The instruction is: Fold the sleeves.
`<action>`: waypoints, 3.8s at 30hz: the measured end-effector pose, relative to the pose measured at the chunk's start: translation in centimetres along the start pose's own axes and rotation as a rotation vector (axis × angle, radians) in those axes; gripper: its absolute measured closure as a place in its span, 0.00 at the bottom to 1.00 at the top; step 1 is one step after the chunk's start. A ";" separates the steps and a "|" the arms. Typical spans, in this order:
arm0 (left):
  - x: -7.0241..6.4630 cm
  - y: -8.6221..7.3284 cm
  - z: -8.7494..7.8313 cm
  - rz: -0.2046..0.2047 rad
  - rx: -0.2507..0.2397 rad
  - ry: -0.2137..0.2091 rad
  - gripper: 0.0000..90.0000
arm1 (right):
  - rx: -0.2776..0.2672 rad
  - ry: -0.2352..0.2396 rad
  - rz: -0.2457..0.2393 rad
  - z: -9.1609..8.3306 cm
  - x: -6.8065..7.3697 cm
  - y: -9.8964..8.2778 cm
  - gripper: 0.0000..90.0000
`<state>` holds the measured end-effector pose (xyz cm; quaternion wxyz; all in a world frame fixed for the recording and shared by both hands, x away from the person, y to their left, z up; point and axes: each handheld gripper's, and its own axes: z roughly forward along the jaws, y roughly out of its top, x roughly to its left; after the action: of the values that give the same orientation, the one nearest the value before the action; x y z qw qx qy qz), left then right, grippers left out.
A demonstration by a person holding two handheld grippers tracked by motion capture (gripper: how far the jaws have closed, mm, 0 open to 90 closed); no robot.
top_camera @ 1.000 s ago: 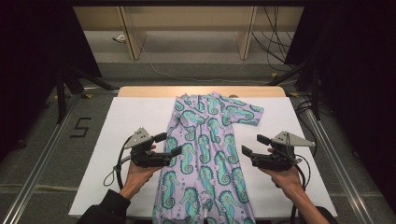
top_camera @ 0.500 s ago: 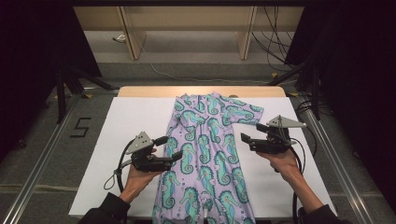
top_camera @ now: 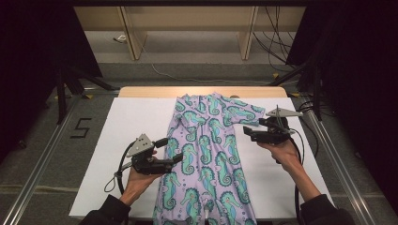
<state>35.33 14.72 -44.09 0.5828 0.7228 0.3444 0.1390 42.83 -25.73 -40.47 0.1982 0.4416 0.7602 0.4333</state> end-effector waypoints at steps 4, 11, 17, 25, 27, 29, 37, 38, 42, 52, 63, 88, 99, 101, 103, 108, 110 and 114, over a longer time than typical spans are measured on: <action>0.0 0.0 -0.1 -0.001 -0.004 0.006 0.17 | 0.016 -0.008 0.012 0.6 -0.6 0.4 0.27; 0.0 0.0 -0.1 0.004 0.000 0.009 0.17 | 0.041 -0.037 0.030 1.8 -1.8 1.1 0.27; 0.0 0.0 0.0 0.009 0.002 0.010 0.17 | 0.068 -0.071 0.053 2.8 -2.9 1.3 0.27; 0.0 0.0 0.0 0.010 0.008 0.005 0.17 | 0.103 -0.108 0.088 4.1 -4.4 1.5 0.27; -0.1 0.0 0.0 0.014 0.006 0.003 0.17 | 0.113 -0.114 0.093 4.5 -4.6 1.5 0.27; -0.1 0.0 0.0 0.016 0.005 0.002 0.17 | 0.127 -0.122 0.091 4.9 -4.7 1.5 0.27; -0.1 0.0 -0.1 0.015 -0.005 0.006 0.17 | 0.155 -0.148 0.116 6.5 -5.9 1.7 0.28; -0.1 0.0 -0.1 0.016 -0.004 0.006 0.17 | 0.155 -0.148 0.116 6.5 -5.9 1.7 0.28; -0.1 0.0 -0.1 0.020 -0.007 0.006 0.17 | 0.169 -0.153 0.136 7.1 -6.5 1.7 0.28; -0.1 0.0 -0.3 0.017 -0.012 0.013 0.17 | 0.215 -0.179 0.146 8.9 -7.3 1.6 0.29; -0.1 0.0 -0.2 0.023 -0.010 0.010 0.17 | 0.244 -0.212 0.194 10.4 -9.0 1.2 0.31; -0.2 -0.1 -0.1 0.024 -0.003 0.001 0.17 | 0.352 -0.254 0.235 12.5 -10.7 0.5 0.41; -0.2 -0.1 -0.1 0.023 -0.001 -0.005 0.17 | 0.356 -0.297 0.140 13.1 -9.8 0.5 0.61; -0.2 -0.1 -0.1 0.024 -0.001 -0.005 0.17 | 0.351 -0.295 0.137 13.1 -9.8 0.5 0.68; -0.2 -0.1 -0.1 0.023 -0.001 -0.005 0.17 | 0.347 -0.293 0.135 13.2 -9.7 0.5 0.74; -0.2 -0.1 -0.1 0.022 0.000 -0.006 0.17 | 0.337 -0.291 0.110 13.3 -9.5 0.4 0.91; -0.2 -0.1 -0.1 0.023 0.001 -0.006 0.17 | 0.333 -0.290 0.090 13.4 -9.4 0.4 0.95; -0.2 -0.2 0.0 0.021 0.003 -0.005 0.17 | 0.310 -0.284 0.078 13.3 -9.2 0.3 0.97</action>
<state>35.12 14.64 -44.19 0.5808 0.7277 0.3357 0.1429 57.02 -26.97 -48.20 0.2160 0.5523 0.7647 0.2519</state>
